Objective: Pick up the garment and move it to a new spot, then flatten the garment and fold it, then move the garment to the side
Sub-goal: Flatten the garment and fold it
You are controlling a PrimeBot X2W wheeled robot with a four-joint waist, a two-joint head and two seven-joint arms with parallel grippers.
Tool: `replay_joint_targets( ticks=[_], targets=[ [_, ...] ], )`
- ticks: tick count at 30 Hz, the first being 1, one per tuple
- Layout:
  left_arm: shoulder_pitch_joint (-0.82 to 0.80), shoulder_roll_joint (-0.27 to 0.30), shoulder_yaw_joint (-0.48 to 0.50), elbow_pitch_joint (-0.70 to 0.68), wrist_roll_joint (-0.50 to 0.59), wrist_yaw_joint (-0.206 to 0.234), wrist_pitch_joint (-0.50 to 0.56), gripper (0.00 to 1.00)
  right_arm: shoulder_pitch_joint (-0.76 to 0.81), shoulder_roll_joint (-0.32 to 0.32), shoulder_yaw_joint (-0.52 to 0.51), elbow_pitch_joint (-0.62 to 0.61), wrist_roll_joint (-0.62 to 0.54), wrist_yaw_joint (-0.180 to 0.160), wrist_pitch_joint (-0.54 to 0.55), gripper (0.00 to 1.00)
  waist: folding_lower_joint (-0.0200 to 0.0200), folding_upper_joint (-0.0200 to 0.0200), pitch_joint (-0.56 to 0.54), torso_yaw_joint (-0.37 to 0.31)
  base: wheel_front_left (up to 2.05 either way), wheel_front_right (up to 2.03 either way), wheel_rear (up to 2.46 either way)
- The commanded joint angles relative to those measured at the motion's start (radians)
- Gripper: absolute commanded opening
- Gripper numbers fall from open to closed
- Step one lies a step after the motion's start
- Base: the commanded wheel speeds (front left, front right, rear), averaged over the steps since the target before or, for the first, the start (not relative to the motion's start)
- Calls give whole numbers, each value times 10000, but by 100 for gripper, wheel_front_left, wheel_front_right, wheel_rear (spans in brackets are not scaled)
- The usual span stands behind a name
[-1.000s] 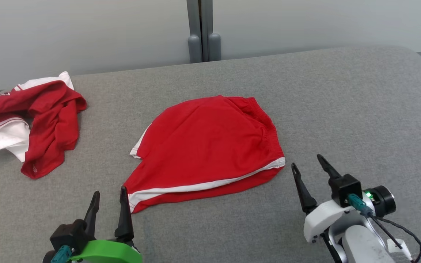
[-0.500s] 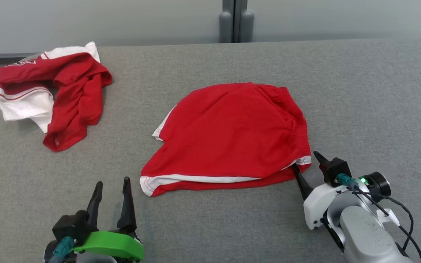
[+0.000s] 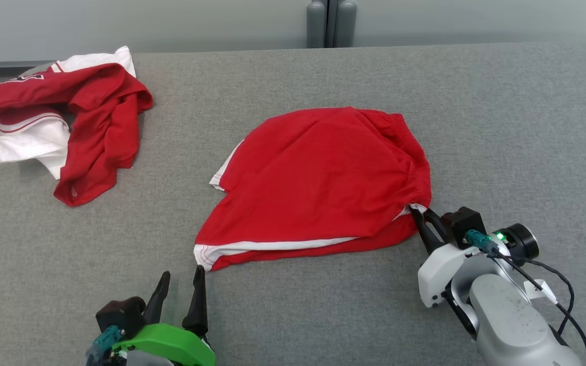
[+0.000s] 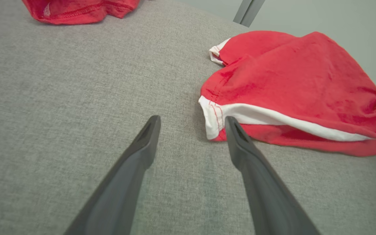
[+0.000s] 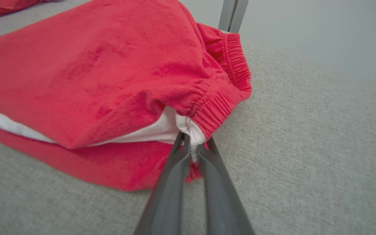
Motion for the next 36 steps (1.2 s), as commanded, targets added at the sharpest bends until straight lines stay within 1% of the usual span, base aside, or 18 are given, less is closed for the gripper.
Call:
replay_joint_targets(
  ticks=[1, 6, 10, 11, 12, 13, 14, 15, 21, 25, 31, 36],
  targets=[
    [-231, 28, -62, 152, -267, -93, 66, 100, -44, -42, 36, -117, 88, -14, -4, 0, 0, -1, 65, -148, 0, 0, 0],
    [-771, 28, -198, 873, -944, -190, 256, 100, -45, -46, 209, -319, 130, -14, -6, 0, 0, -1, 206, -430, 0, 0, 0],
    [-1110, 28, -397, 1301, -1397, -307, 187, 100, -104, -26, 281, -374, 176, -14, -4, 0, 0, -1, 302, -616, 0, 0, 0],
    [-1149, 28, -479, 1377, -1486, -333, 206, 90, -114, -29, 287, -387, 180, -14, -4, 0, 0, -1, 318, -644, 0, 0, 0],
    [-1197, 28, -556, 1450, -1580, -362, 212, 62, -121, -36, 271, -406, 189, -14, -4, 0, 0, -1, 331, -672, 0, 0, 0],
    [-1253, 35, -604, 1520, -1648, -387, 169, 42, -128, -39, 244, -440, 192, -14, -4, 0, 0, -1, 341, -700, 0, 0, 0],
    [-1281, 37, -650, 1546, -1701, -416, 135, 29, -123, -39, 239, -460, 191, -14, -4, 0, 0, -1, 345, -721, 0, 0, 0],
    [-1293, 32, -740, 1499, -1801, -459, 80, 0, -91, -45, 201, -526, 184, -14, -4, 0, 0, -1, 330, -758, 0, 0, 0],
    [-1038, 146, -777, 917, -1647, -508, -185, 0, 194, -35, 10, -804, 166, -14, -6, 0, 0, -1, 85, -770, 0, 0, 0],
    [-829, 277, -803, 144, -1444, -488, -278, 0, 419, 53, -157, -1348, 222, -14, -6, 0, 0, -1, -236, -789, 0, 0, 0],
    [-499, 604, -601, -1818, -1000, -233, -359, 0, 788, 124, -517, -2882, 332, -14, -6, 0, 0, -1, -914, -1058, 0, 0, 0],
    [-293, 1018, -512, -4197, -635, -3, -226, 0, 1186, 32, -740, -4728, 138, -14, -5, 0, 0, -1, -1539, -1467, 0, 0, 0]
  ],
)
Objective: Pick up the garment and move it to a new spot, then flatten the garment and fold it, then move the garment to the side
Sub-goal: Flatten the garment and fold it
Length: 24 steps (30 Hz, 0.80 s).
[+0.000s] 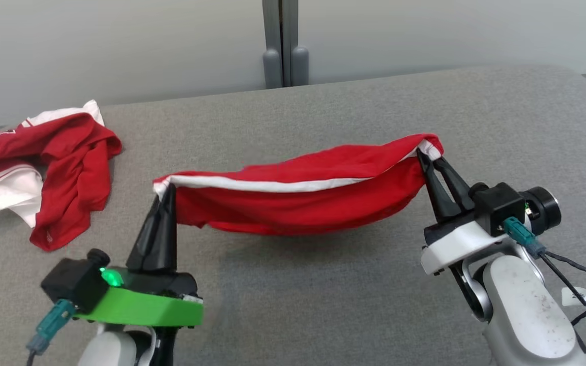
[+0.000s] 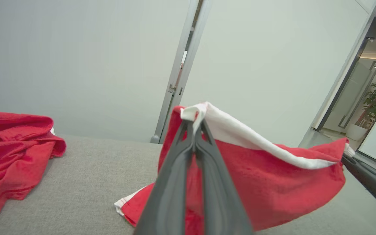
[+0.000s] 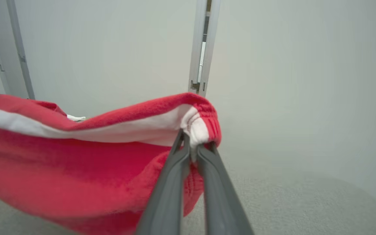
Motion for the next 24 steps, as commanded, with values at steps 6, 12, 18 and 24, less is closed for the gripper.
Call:
replay_joint_targets(
  ticks=[6, 12, 18, 24],
  targets=[
    [-187, 784, 375, -3426, 604, 565, 766, 0, 607, -4, -232, -2672, -347, -14, -3, 0, 0, 0, -768, -925, 0, 0, 0],
    [-811, 1469, 695, -5773, 800, 889, 2124, 0, 1009, -182, -429, -5143, -713, -14, 783, 0, 0, 0, -736, -1344, 0, 0, 0],
    [-1834, 1820, 826, -5367, 554, 759, 3004, 0, 895, -381, -664, -5530, -390, -14, 1584, 0, 0, 0, -31, -1429, 0, 0, 0],
    [-4115, 1899, 835, -3386, 135, 233, 3297, 0, -1441, -310, -63, -3631, -166, -14, 1280, 0, 0, 0, 1577, -1469, 0, 0, 0]
  ],
)
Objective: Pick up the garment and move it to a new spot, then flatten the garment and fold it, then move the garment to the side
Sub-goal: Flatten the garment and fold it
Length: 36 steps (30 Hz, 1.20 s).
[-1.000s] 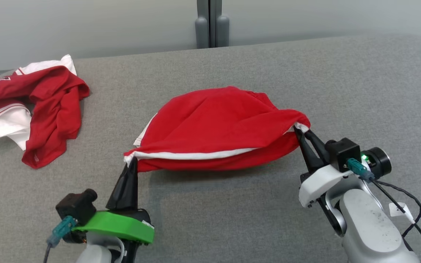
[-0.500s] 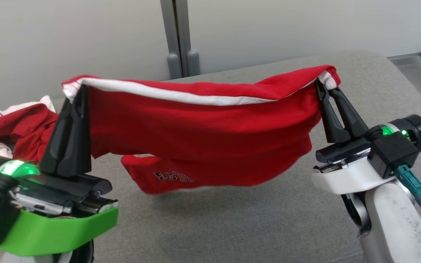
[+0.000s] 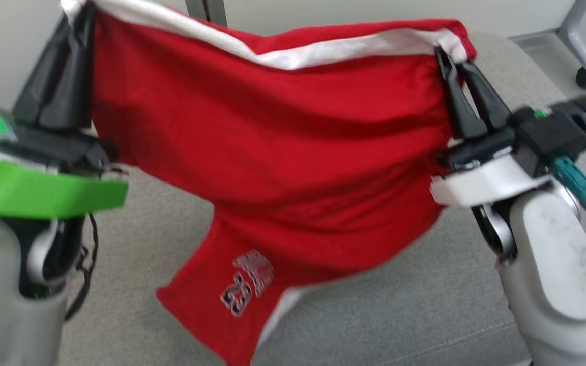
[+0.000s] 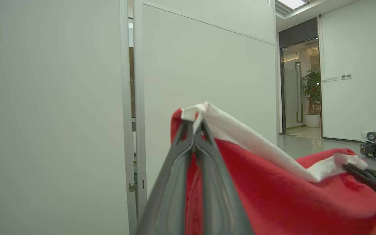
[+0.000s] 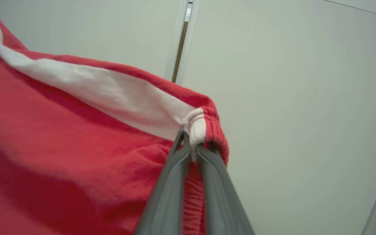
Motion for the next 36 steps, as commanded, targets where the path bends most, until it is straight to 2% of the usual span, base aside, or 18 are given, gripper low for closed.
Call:
replay_joint_targets(
  ticks=[1, 4, 9, 14, 16, 19, 25, 30, 36],
  targets=[
    [-900, 97, 36, 527, -6, -155, -22, 0, -853, 80, 106, 538, -3, -15, -208, 0, 0, 0, 1496, 148, 0, 0, 0],
    [-3042, 13, 65, 1934, -6, -347, -78, 0, -2933, 245, 286, 1980, -107, -15, -647, 0, 0, 0, 2244, 207, 0, 0, 0],
    [-6244, -451, 167, 3945, -36, -417, -423, 0, -5853, 588, -361, 3860, -399, -14, -1203, 0, 0, 0, 3509, 408, 0, 0, 0],
    [-7444, -714, -102, 5158, 268, -618, -1689, 0, -7409, 813, -696, 5008, -929, -14, -1383, 0, 0, 0, 4761, 637, 0, 0, 0],
    [-7092, -807, -233, 5575, 251, -688, -2220, 0, -7296, 838, -655, 5018, -1092, -14, -1383, 0, 0, 0, 5168, 759, 0, 0, 0],
    [-6169, -1121, -274, 6261, -344, -795, -2744, 0, -6578, 871, -402, 5147, -1213, -14, -1382, 0, 0, 0, 5550, 859, 0, 0, 0],
    [-4439, -1103, -552, 6660, -779, -903, -3274, 0, -5082, 879, -311, 4939, -998, -15, -1385, 0, 0, 0, 5727, 936, 0, 0, 0],
    [-3308, -972, -547, 5821, -865, -910, -3419, 0, -4010, 882, -491, 4225, -604, -15, -1386, 0, 0, 0, 5469, 937, 0, 0, 0],
    [-1675, -1099, -72, 3880, -363, -915, -3396, 0, -2703, 884, -606, 3039, -155, -15, -1387, 0, 0, 0, 4848, 997, 0, 0, 0]
  ],
)
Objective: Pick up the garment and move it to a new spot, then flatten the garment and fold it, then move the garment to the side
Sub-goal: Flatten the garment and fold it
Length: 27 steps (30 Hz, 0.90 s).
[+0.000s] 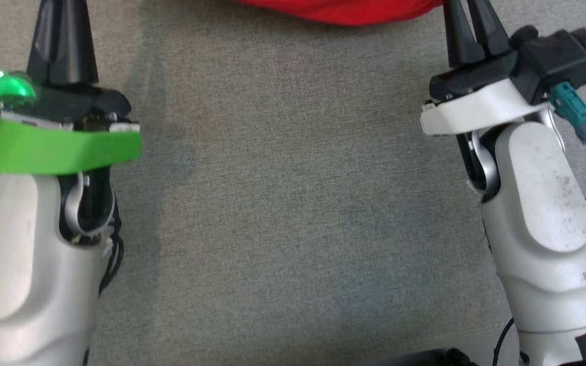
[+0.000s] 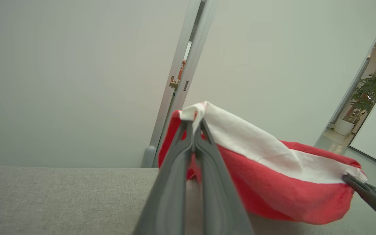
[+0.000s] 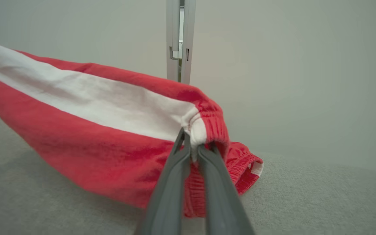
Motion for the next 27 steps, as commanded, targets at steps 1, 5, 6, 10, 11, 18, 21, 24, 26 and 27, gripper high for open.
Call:
replay_joint_targets(
  ticks=[1, 5, 6, 10, 11, 18, 21, 24, 26, 27],
  targets=[
    [508, -27, 71, -329, 117, -37, -1, 0, 408, -23, 7, -261, 94, -17, -27, 0, -1, 0, -492, 37, 0, 0, 0],
    [1910, -233, 120, -1394, 282, -38, -3, 0, 1561, -19, 165, -1078, 348, -16, -28, 0, -1, 0, -1328, 63, 0, 0, 0],
    [2357, -294, 100, -1676, 329, -38, -3, 0, 1916, -23, 167, -1304, 370, -16, -28, 0, -1, 0, -1623, 70, 0, 0, 0],
    [3958, -189, -73, -2563, 824, -38, -2, 0, 3395, -17, 259, -2079, 395, -16, -28, 0, -1, 0, -2674, 72, 0, 0, 0],
    [4470, -251, -126, -2791, 940, -37, -2, 0, 3831, -19, 296, -2286, 400, -17, -28, 0, -1, 0, -2962, 54, 0, 0, 0],
    [7428, -168, -356, -4241, 1233, 394, 64, 0, 6589, -26, 380, -3362, 112, -16, -28, 0, -1, 0, -4272, -159, 0, 0, 0],
    [8197, -152, -380, -4688, 1119, 570, 202, 0, 7387, -101, 457, -3693, 36, -16, -28, 0, -1, 0, -4429, -296, 0, 0, 0],
    [8680, -148, -365, -4818, 925, 672, 346, 0, 7852, -84, 463, -3823, 190, -16, -28, 0, -1, 0, -4453, -452, 0, 0, 0],
    [8695, -112, -315, -4680, 828, 665, 379, 0, 7924, -81, 433, -3620, 247, -16, -28, 0, -1, 0, -4382, -535, 0, 0, 0],
    [8629, -71, -283, -4550, 802, 636, 388, 0, 7892, -76, 419, -3503, 297, -16, -28, 0, -1, 0, -4346, -562, 0, 0, 0]
  ],
)
